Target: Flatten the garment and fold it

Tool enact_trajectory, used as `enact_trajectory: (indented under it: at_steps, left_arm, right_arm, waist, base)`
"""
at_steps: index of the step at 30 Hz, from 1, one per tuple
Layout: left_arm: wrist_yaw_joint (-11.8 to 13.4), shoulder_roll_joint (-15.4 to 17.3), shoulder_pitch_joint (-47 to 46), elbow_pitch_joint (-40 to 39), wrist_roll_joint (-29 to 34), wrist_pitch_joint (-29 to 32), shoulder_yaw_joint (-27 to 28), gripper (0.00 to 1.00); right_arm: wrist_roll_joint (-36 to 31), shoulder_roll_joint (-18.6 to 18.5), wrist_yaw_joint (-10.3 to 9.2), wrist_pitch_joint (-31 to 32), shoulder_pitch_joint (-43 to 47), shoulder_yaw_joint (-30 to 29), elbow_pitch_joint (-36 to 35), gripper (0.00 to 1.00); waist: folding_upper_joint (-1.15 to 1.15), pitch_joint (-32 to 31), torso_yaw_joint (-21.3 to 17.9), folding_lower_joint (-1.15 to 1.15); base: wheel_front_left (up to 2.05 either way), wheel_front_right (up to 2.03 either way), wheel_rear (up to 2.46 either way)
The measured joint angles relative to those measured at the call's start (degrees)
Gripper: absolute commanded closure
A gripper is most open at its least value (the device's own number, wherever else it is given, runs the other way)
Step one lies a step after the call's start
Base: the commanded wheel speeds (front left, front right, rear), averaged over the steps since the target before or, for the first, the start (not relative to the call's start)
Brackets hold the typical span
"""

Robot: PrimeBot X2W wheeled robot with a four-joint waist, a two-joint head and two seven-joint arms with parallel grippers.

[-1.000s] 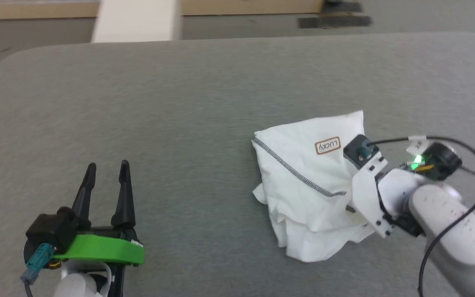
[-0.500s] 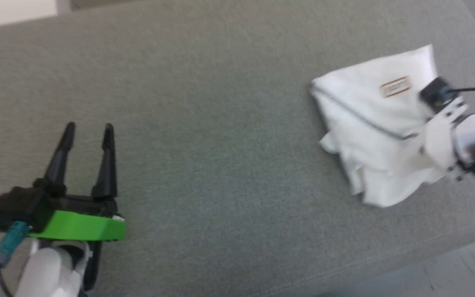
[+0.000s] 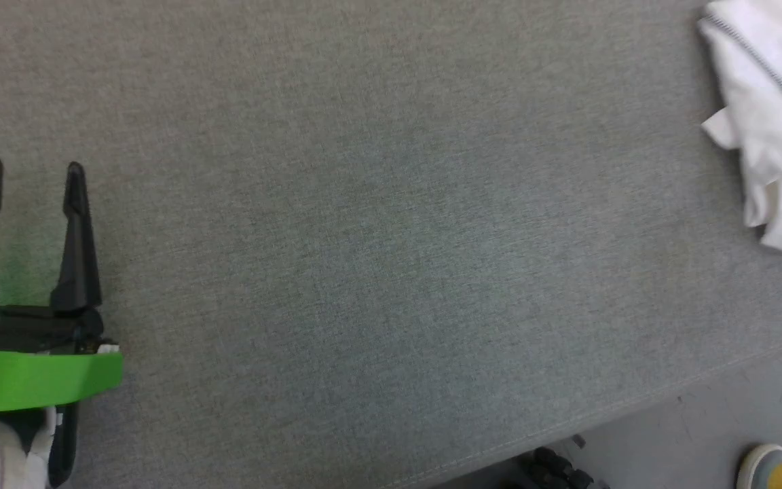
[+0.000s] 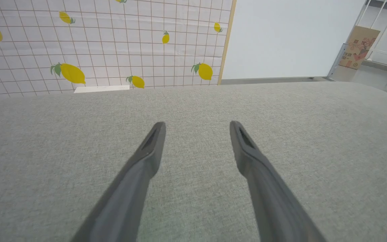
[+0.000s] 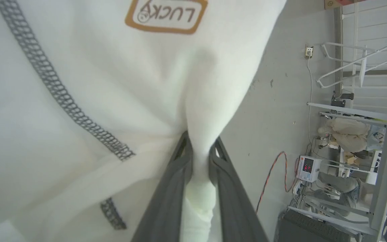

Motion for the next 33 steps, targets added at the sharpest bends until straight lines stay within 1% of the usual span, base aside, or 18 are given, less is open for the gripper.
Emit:
enact_trajectory:
  at_steps: [2, 3, 4, 7, 12, 15, 21, 25, 29, 33]
  left_arm:
    - [0.1, 0.3, 0.5, -1.0, 0.0, 0.6, 0.6, 0.0]
    - [0.2, 0.5, 0.8, -1.6, 0.0, 0.8, 0.8, 0.0]
    - [0.4, 0.6, 1.1, -2.0, 0.0, 1.1, 1.0, 0.0]
    - [0.5, 0.8, 1.7, -2.8, 0.0, 1.3, 1.5, 0.0]
    - [0.9, 0.9, 1.8, -2.7, -0.2, 1.1, 1.7, 0.0]
    - [1.2, 0.1, 1.8, -0.7, -0.7, -0.6, 1.5, 0.0]
    - [1.5, -1.8, 1.6, 4.1, -1.7, -3.6, 0.9, 0.0]
    - [1.5, -3.6, 1.5, 7.2, -2.2, -5.0, 0.7, 0.0]
    - [2.0, -5.2, 1.6, 9.4, -2.4, -5.9, 0.5, 0.0]
    - [2.2, -6.3, 1.5, 11.7, -2.8, -6.4, 0.4, 0.0]
  right_arm:
    - [-1.5, 0.2, 0.0, -1.2, -0.2, -2.9, 0.9, 1.0]
    - [-2.5, 0.4, 0.0, -1.7, -0.4, -4.2, 1.4, 0.13]
    - [-3.5, 0.6, 0.0, -2.3, -0.6, -5.6, 1.7, 0.0]
    - [-5.6, 1.2, 0.0, -3.5, -0.8, -8.7, 2.6, 0.0]
    - [-7.6, 2.1, 0.0, -6.1, -1.3, -11.2, 3.0, 0.0]
    - [-6.5, 3.8, 0.0, -11.3, -3.6, -13.1, 1.6, 0.0]
    - [-2.5, 8.0, -0.01, -19.6, -6.5, -12.9, -4.2, 0.0]
    - [0.3, 12.2, -0.01, -22.9, -6.8, -12.5, -9.0, 0.0]
    - [1.4, 18.7, -0.02, -24.7, -6.0, -14.2, -14.6, 0.0]
    - [1.7, 25.0, -0.02, -26.4, -1.1, -14.9, -19.7, 0.0]
  waist:
    - [0.0, 1.1, 0.0, 0.0]
    - [0.0, 1.6, 0.0, 0.0]
    - [0.0, 2.0, 0.0, 0.0]
    - [0.0, 2.5, 0.2, 0.0]
    - [0.0, 1.5, 0.6, 0.0]
    - [0.0, -0.4, 0.9, 0.0]
    - [0.0, -4.8, 1.7, 0.0]
    - [0.0, -8.6, 2.6, 0.0]
    - [0.0, -12.6, 4.1, 0.0]
    - [0.0, -16.3, 6.5, 0.0]
  base:
    - [0.0, 0.0, 0.0]
    - [0.0, 0.0, 0.0]
    - [0.0, 0.0, 0.0]
    - [0.0, 0.0, 0.0]
    - [0.0, 0.0, 0.0]
    - [0.0, 0.0, 0.0]
    - [0.0, 0.0, 0.0]
    - [0.0, 0.0, 0.0]
    - [0.0, 0.0, 0.0]
    - [0.0, 0.0, 0.0]
